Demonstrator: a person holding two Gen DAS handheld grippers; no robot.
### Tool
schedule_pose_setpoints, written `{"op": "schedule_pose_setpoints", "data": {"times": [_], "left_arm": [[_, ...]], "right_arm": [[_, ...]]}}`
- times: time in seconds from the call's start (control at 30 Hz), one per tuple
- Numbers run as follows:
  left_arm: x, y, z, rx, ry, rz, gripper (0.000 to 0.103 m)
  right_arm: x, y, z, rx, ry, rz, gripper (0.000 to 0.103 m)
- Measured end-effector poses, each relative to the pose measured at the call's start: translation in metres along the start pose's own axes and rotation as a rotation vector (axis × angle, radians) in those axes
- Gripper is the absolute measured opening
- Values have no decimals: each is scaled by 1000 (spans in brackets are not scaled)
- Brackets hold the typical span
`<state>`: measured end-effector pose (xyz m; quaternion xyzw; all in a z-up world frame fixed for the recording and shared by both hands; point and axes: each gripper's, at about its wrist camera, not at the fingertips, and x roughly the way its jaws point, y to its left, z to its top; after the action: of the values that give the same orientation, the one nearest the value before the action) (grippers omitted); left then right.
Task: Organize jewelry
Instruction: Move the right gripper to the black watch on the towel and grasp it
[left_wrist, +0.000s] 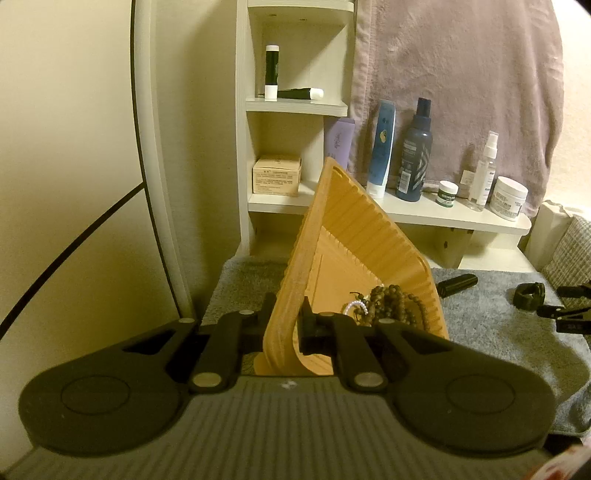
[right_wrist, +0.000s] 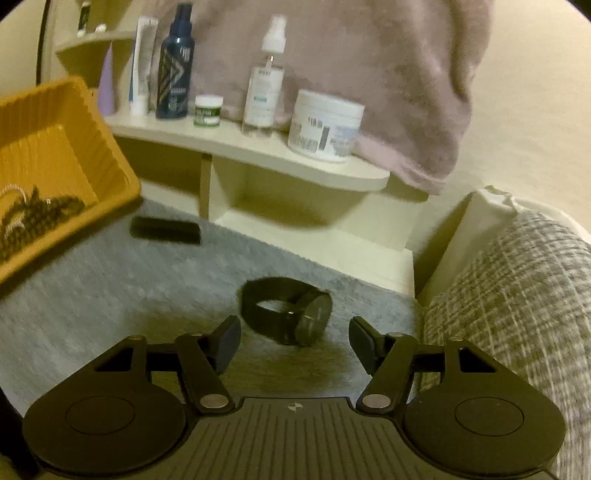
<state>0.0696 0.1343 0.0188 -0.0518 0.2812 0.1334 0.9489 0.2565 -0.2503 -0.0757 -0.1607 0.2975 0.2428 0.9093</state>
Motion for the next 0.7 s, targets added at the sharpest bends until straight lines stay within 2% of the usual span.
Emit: {"op": "schedule_pose_setpoints", "data": {"times": [0.17, 0.37, 0.53, 0.6, 0.7], "left_arm": [[0, -1, 0, 4, 2, 7, 9], [1, -3, 0, 5, 7, 17, 9], [0, -4, 0, 9, 9, 18, 9], [0, -4, 0, 9, 8, 18, 9], [0, -5, 1, 11, 7, 18, 9]], "right_arm": [[16, -16, 0, -43, 14, 50, 65], [32, -24, 7, -115, 23, 160, 65], [41, -30, 10, -99, 40, 235, 65], [40, -29, 10, -96, 39, 238, 59], [34, -24, 8, -119, 26, 198, 46]]}}
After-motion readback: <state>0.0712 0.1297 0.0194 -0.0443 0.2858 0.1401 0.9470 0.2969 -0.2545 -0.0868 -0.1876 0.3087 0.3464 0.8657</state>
